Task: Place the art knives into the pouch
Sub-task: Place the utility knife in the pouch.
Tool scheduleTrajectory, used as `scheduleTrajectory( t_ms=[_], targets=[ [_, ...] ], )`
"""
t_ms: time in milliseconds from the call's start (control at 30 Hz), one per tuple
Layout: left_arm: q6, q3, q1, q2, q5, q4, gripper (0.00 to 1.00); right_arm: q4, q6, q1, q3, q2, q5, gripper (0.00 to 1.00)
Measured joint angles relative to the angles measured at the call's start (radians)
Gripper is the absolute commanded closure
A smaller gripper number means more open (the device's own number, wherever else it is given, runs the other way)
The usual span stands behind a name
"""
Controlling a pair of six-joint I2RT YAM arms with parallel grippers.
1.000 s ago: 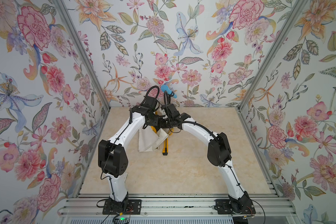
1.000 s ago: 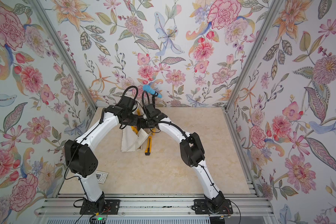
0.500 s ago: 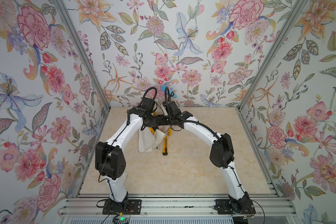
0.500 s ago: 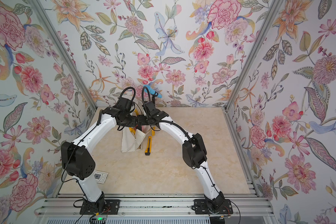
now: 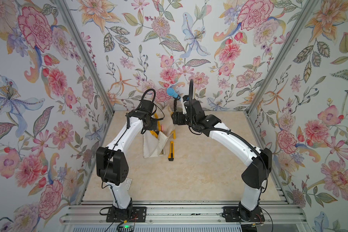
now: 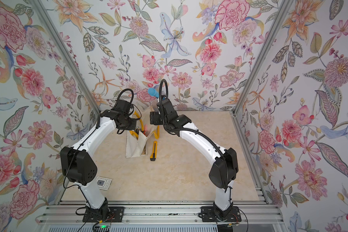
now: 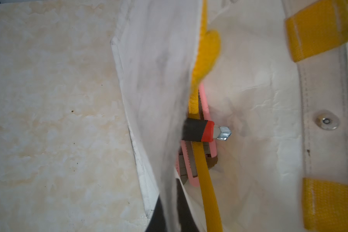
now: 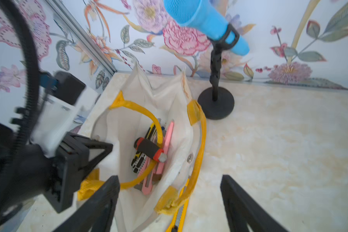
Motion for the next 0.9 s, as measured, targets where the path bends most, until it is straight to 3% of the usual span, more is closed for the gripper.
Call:
scheduleTrajectory(
  t_ms=[200, 467, 900],
  targets=[
    [0.000, 0.024, 0.026, 0.014, 0.018, -0.012, 1.00, -0.046, 0.071, 0.061, -0.210, 0.013, 0.019, 0.20],
    [0.000, 0.015, 0.057, 0.018, 0.050, 0.005, 1.00, -0.068, 0.163, 0.113, -0.181, 0.133, 0.038, 0.24],
    [0.010, -0.135, 0.107, -0.053, 0.083, 0.116, 1.00, -0.093, 0.275, 0.122, -0.118, 0.288, 0.030, 0.27]
  ],
)
